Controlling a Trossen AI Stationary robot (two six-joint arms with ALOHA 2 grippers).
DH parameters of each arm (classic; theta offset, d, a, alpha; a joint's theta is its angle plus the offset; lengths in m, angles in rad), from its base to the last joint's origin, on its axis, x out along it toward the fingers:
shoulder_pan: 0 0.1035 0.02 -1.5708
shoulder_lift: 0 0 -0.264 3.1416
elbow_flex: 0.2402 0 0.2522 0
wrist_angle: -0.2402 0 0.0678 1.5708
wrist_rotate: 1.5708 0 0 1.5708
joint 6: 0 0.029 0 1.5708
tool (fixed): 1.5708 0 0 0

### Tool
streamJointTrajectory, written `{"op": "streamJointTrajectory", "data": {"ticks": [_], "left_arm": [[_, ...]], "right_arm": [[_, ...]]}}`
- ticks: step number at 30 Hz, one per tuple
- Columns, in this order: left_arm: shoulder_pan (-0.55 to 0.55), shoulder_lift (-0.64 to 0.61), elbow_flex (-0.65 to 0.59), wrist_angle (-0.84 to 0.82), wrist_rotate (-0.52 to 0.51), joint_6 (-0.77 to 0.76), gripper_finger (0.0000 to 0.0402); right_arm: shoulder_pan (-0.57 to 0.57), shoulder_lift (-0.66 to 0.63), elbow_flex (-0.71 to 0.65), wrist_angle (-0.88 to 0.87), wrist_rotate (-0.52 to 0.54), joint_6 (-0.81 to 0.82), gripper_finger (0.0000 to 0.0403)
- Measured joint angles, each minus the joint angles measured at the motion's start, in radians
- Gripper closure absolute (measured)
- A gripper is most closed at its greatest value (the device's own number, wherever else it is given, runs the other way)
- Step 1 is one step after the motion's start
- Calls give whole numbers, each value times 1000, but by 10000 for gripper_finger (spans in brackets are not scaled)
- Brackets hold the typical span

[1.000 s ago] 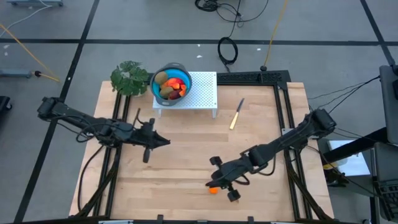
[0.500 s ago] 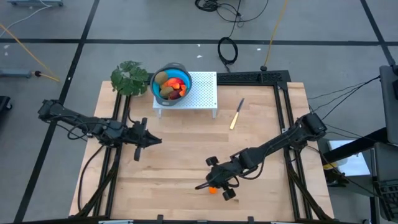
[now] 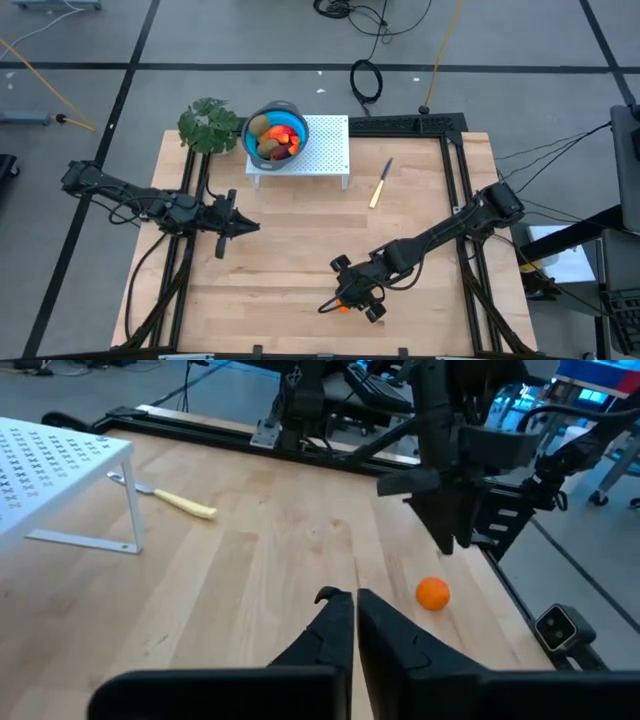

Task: Pick & Place Fruit
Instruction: Put the peas into the strainer bowl on the shelf

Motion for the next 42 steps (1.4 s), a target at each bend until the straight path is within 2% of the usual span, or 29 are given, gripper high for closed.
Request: {"op": "streamJointTrajectory", "data": {"ticks": [8, 15, 29, 35, 42], "left_arm": [[0, 0, 0, 0, 0, 7, 381], [0, 0, 0, -1, 0, 9, 380], [0, 0, 1, -44, 0, 7, 380], [0, 0, 1, -44, 0, 6, 380], [0, 0, 1, -43, 0, 4, 380]], "right_arm": [[8, 65, -1, 50, 1, -17, 163], [12, 114, -3, 76, -19, 14, 132], [22, 176, -24, 100, 3, 34, 131], [21, 176, -58, 107, 4, 33, 145], [21, 176, -82, 197, 4, 34, 160]]}}
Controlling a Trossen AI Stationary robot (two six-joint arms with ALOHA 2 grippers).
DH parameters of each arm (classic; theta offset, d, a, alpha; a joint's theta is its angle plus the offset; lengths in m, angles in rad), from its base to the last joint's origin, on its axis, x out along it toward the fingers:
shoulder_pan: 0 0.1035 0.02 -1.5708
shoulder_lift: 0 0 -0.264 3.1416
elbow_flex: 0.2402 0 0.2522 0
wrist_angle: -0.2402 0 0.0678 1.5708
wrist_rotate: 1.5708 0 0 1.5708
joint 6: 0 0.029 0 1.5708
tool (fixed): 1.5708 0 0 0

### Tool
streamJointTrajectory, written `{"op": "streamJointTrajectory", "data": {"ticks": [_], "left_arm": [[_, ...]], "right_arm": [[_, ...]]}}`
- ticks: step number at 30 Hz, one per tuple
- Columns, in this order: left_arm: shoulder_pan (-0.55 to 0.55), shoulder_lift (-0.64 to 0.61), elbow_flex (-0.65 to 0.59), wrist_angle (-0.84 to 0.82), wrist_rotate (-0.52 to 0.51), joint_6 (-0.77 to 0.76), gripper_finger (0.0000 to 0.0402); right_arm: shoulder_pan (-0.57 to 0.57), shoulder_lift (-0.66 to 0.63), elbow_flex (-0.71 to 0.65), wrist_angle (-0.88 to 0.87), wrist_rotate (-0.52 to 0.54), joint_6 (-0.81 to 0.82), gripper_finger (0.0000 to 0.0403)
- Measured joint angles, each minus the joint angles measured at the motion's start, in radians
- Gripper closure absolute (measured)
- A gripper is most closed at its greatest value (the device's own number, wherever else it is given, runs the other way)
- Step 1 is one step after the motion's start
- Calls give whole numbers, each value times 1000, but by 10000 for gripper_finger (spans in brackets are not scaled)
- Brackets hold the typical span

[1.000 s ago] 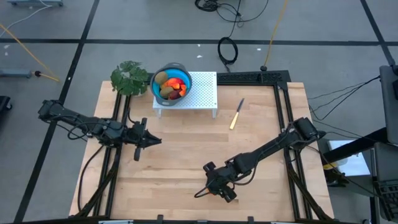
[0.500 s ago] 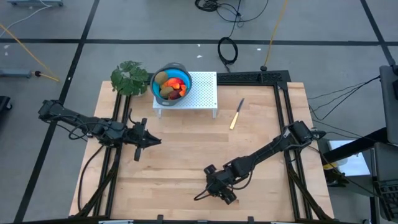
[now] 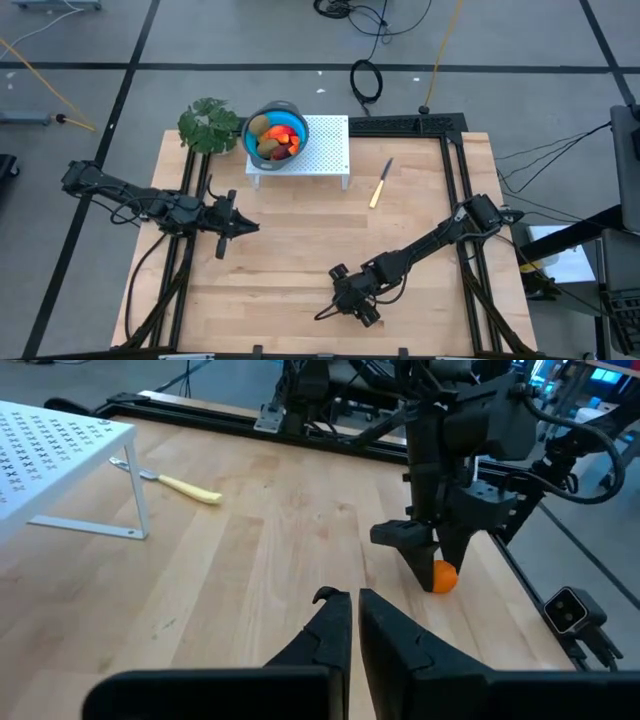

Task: Pick & Place Fruit
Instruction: Put the peas into the strainer bowl on the shelf

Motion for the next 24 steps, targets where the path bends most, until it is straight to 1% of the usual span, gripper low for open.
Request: {"op": "streamJointTrajectory", "data": {"ticks": [12, 15, 19, 24], "left_arm": [[0, 0, 0, 1, 0, -2, 380], [0, 0, 0, 1, 0, -2, 380], [0, 0, 0, 0, 0, -2, 380], [0, 0, 0, 0, 0, -2, 380]], "right_arm": [[-1, 0, 0, 16, 0, 0, 166], [-1, 0, 0, 16, -1, 0, 183], [-2, 0, 0, 17, -1, 6, 216], [-14, -2, 0, 32, -2, 111, 253]]}}
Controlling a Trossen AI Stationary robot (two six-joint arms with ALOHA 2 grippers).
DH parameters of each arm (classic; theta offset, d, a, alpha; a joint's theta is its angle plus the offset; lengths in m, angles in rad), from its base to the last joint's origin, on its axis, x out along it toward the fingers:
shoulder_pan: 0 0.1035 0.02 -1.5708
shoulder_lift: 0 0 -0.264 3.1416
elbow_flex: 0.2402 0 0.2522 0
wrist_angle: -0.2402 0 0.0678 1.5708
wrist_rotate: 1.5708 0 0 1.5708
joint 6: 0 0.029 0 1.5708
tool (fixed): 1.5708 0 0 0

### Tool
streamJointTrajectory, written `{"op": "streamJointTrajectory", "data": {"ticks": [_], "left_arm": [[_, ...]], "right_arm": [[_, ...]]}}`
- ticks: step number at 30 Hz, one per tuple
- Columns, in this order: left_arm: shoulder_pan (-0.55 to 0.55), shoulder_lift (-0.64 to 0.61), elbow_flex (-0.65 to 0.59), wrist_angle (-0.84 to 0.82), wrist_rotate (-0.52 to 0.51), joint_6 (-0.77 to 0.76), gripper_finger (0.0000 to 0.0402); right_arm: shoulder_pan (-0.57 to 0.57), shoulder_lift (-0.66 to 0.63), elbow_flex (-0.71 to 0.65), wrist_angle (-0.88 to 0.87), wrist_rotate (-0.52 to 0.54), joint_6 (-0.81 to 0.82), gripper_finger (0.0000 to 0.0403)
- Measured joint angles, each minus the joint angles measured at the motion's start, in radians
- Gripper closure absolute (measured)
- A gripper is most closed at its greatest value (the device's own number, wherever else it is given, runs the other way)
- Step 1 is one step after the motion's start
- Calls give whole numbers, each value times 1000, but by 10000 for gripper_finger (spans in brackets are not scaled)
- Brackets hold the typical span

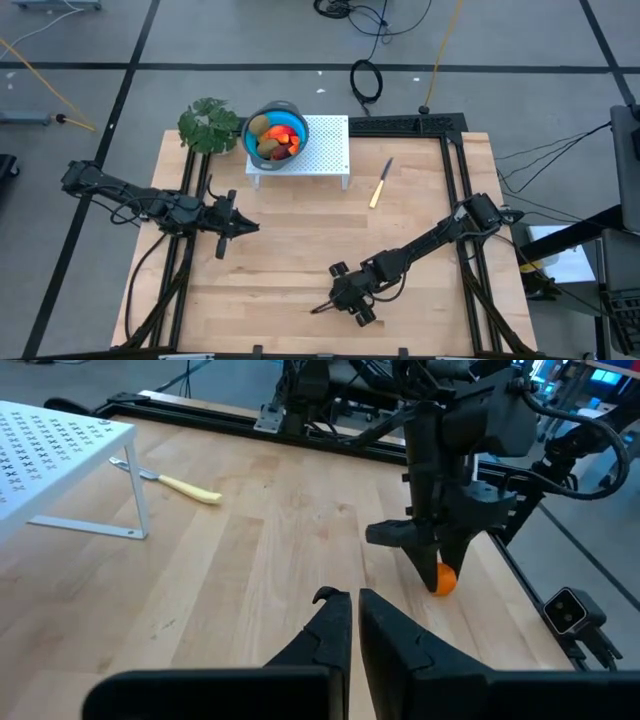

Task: Pick & Place Fruit
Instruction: Put the peas into the strainer bowl on the shelf

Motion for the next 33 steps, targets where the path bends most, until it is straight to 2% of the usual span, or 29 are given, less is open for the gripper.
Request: {"op": "streamJointTrajectory", "data": {"ticks": [8, 15, 22, 27, 33], "left_arm": [[0, 0, 0, 0, 1, 0, 380], [0, 0, 0, -1, 1, -23, 380], [0, 0, 0, -2, 2, -23, 380], [0, 0, 0, -4, 5, -23, 380], [0, 0, 0, -10, 4, -23, 380]], "right_arm": [[-59, -58, 0, 76, 2, 209, 266], [-141, -111, 1, 121, -10, 618, 264], [-160, -113, 0, 127, -153, 776, 264], [-161, -113, 0, 133, -196, 851, 264], [-162, -113, 0, 135, -385, 969, 262]]}}
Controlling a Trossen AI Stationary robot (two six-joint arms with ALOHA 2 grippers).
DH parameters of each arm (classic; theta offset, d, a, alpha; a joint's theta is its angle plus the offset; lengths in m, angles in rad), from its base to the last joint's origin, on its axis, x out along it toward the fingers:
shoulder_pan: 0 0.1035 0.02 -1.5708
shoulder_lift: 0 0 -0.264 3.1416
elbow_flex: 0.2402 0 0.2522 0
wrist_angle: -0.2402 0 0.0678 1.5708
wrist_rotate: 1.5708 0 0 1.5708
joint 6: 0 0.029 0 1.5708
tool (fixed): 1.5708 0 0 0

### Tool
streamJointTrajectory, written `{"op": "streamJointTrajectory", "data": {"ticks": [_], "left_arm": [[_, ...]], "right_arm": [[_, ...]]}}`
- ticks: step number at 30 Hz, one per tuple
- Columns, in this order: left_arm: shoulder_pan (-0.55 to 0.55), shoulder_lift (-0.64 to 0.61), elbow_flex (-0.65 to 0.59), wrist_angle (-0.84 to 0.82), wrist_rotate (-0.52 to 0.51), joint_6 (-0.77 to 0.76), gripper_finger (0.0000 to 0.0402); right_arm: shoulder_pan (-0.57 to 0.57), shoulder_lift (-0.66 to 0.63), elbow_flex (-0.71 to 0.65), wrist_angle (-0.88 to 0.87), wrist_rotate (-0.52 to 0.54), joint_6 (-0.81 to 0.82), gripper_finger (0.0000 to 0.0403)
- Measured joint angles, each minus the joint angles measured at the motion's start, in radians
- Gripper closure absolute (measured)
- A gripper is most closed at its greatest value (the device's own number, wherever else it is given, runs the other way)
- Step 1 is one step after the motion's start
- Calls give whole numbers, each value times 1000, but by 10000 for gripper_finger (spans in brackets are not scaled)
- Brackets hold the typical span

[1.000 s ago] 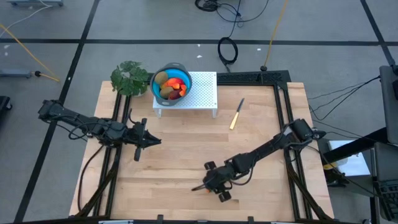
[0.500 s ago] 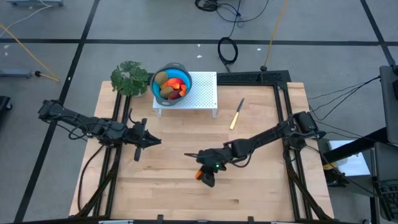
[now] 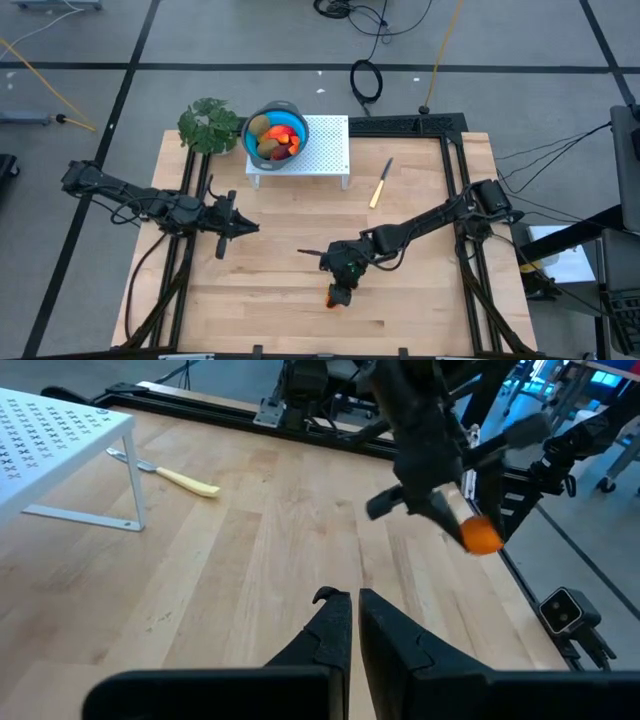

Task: Pick & Place Fruit
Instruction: Put the peas into the strainer bowl on the shelf

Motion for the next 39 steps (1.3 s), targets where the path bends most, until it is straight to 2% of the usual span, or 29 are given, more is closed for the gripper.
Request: {"op": "streamJointTrajectory", "data": {"ticks": [3, 8, 15, 20, 24, 27, 33, 39], "left_arm": [[0, 0, 0, 0, 0, 0, 380], [0, 0, 0, 0, 0, -1, 380], [0, 0, 0, 1, 0, -21, 380], [0, 0, 0, 1, 0, -22, 380], [0, 0, 0, 1, 0, -22, 380], [0, 0, 0, 1, 0, -23, 380], [0, 0, 0, 1, -1, -24, 380], [0, 0, 0, 1, -1, -24, 380]], "right_arm": [[-3, 0, 0, 21, -83, 89, 262], [-3, 0, 0, 150, -194, 259, 262], [-3, 0, 0, 469, -211, 524, 261], [-6, 1, 0, 806, -77, 601, 261], [-16, 1, 0, 1070, 83, 551, 261], [-22, 1, 0, 1210, 158, 507, 261], [-23, 1, 0, 1394, 275, 351, 261], [-23, 2, 0, 1393, 284, 331, 261]]}}
